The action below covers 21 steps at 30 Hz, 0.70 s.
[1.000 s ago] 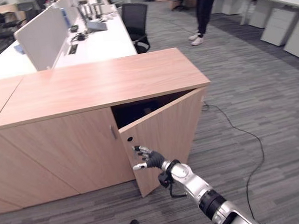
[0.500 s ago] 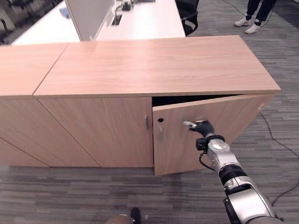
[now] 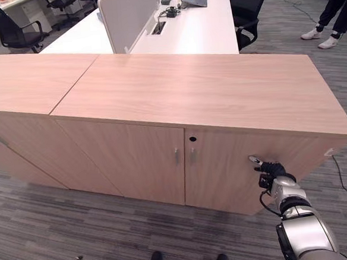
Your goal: Put the empty folder in the office cabinet
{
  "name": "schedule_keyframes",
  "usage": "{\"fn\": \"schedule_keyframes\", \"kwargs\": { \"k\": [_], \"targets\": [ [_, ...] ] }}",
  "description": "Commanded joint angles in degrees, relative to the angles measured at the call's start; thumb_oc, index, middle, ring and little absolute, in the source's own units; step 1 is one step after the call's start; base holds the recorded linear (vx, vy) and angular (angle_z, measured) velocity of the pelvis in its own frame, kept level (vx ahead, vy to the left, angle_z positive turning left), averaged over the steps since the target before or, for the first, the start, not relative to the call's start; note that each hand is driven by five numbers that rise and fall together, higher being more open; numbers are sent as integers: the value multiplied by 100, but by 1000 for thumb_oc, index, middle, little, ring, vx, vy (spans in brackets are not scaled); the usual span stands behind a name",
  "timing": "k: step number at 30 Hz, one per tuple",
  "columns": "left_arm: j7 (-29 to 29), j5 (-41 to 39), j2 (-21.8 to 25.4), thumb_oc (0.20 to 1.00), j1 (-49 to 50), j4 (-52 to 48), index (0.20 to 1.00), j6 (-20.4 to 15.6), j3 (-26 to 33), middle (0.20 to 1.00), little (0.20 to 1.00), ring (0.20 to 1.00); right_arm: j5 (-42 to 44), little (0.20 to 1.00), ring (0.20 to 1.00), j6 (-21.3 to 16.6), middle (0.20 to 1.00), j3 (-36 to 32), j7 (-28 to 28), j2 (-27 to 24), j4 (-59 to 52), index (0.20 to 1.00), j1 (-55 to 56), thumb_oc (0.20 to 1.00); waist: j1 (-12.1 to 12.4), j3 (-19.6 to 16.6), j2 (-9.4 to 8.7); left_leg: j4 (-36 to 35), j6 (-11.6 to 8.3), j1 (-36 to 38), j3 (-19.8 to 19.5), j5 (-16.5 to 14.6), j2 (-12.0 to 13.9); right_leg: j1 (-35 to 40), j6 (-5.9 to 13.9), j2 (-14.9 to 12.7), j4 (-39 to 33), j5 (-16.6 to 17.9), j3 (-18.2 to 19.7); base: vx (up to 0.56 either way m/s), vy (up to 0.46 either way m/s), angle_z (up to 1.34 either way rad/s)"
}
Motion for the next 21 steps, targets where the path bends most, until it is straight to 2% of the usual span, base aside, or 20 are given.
{"fn": "schedule_keyframes", "kwargs": {
  "k": [1, 4, 5, 6, 7, 8, 11, 13, 14, 17, 19, 21],
  "targets": [
    [-6, 48, 306, 1000, -229, -46, 1000, -77, -480, 1000, 1000, 1000, 48, 1000, 1000, -842, 1000, 122, -4, -661, -103, 1000, -1552, 1000, 490, -267, -214, 106, -471, -63, -320, -310, 406, 412, 464, -272, 127, -426, -77, 20, -48, 16],
    [-16, 67, 259, 1000, -210, -50, 1000, -60, -544, 1000, 1000, 1000, 98, 1000, 1000, -852, 1000, 130, -10, -629, -65, 1000, -1577, 1000, 481, -276, -184, 98, -502, -37, -335, -288, 456, 448, 419, -208, 110, -474, -95, 16, -46, 23],
    [14, 5, 175, 1000, -182, 7, 1000, -45, -476, 1000, 1000, 1000, 139, 1000, 1000, -886, 1000, 169, 14, -347, -190, 1000, -1339, 1000, 451, -262, -136, 95, -540, -2, -289, -252, 561, 473, 358, -113, 66, -538, -92, -10, -40, 12],
    [14, 6, 179, 1000, -176, 7, 1000, -45, -476, 1000, 1000, 1000, 138, 1000, 1000, -883, 1000, 165, 8, -340, -204, 1000, -1325, 1000, 452, -267, -137, 93, -542, 1, -286, -253, 566, 473, 356, -109, 65, -538, -90, -19, -42, 2],
    [38, -26, 104, 1000, -159, 52, 1000, -32, -388, 1000, 1000, 1000, 193, 1000, 1000, -941, 1000, 115, 9, -28, -426, 1000, -940, 1000, 411, -258, -115, 91, -546, 27, -227, -253, 596, 477, 345, -79, 54, -553, -67, -7, -5, -6],
    [38, -26, 113, 1000, -148, 52, 1000, -33, -391, 1000, 1000, 1000, 188, 1000, 1000, -935, 1000, 104, -3, -17, -452, 1000, -910, 1000, 416, -267, -122, 89, -547, 31, -223, -254, 598, 478, 344, -78, 54, -554, -63, -13, -3, -7],
    [91, -74, -29, 1000, -112, 148, 1000, -16, -163, 1000, 1000, 1000, 25, 1000, 1000, -988, 1000, -26, 25, 640, -1222, 1000, 293, 1000, 277, -239, -84, 92, -542, 72, -180, -258, 628, 485, 311, -44, 70, -591, -6, 1, 2, -10],
    [121, -8, -184, 1000, -94, 191, 1000, 9, 63, 1000, 1000, 1000, -387, 1000, 1000, -975, 1000, -130, 97, 1176, -1728, 1000, 1626, 1000, 49, -207, -40, 89, -539, 95, -152, -266, 631, 472, 290, -45, 97, -612, 56, 2, 10, -1],
    [115, 60, -222, 1000, -81, 198, 1000, 20, 106, 1000, 1000, 1000, -622, 1000, 1000, -928, 1000, -119, 116, 1283, -1793, 1000, 2001, 1000, -11, -208, -28, 84, -538, 105, -154, -274, 633, 471, 286, -51, 103, -622, 63, 7, 7, 4],
    [122, 138, -270, 1000, -67, 206, 1000, 29, 150, 1000, 1000, 1000, -891, 1000, 1000, -855, 1000, -145, 120, 1474, -1604, 1000, 2521, 1000, -120, -224, -16, 79, -534, 123, -146, -292, 634, 471, 288, -72, 116, -622, 84, 5, 0, 0],
    [118, 201, -258, 1000, -110, 171, 1000, 26, 120, 1000, 1000, 1000, -1461, 1000, 1000, -715, 1000, 24, 142, 1582, -1202, 1000, 2802, 1000, -221, -218, -24, 72, -511, 146, -118, -321, 622, 434, 286, -92, 142, -608, 148, -8, -9, -6],
    [110, 192, -229, 1000, -141, 138, 1000, 28, 99, 1000, 1000, 1000, -1541, 1000, 1000, -683, 1000, 22, 131, 1615, -928, 1000, 2797, 1000, -273, -210, -33, 69, -491, 166, -70, -339, 614, 408, 287, -94, 152, -595, 203, -17, -14, -7]
  ]
}}
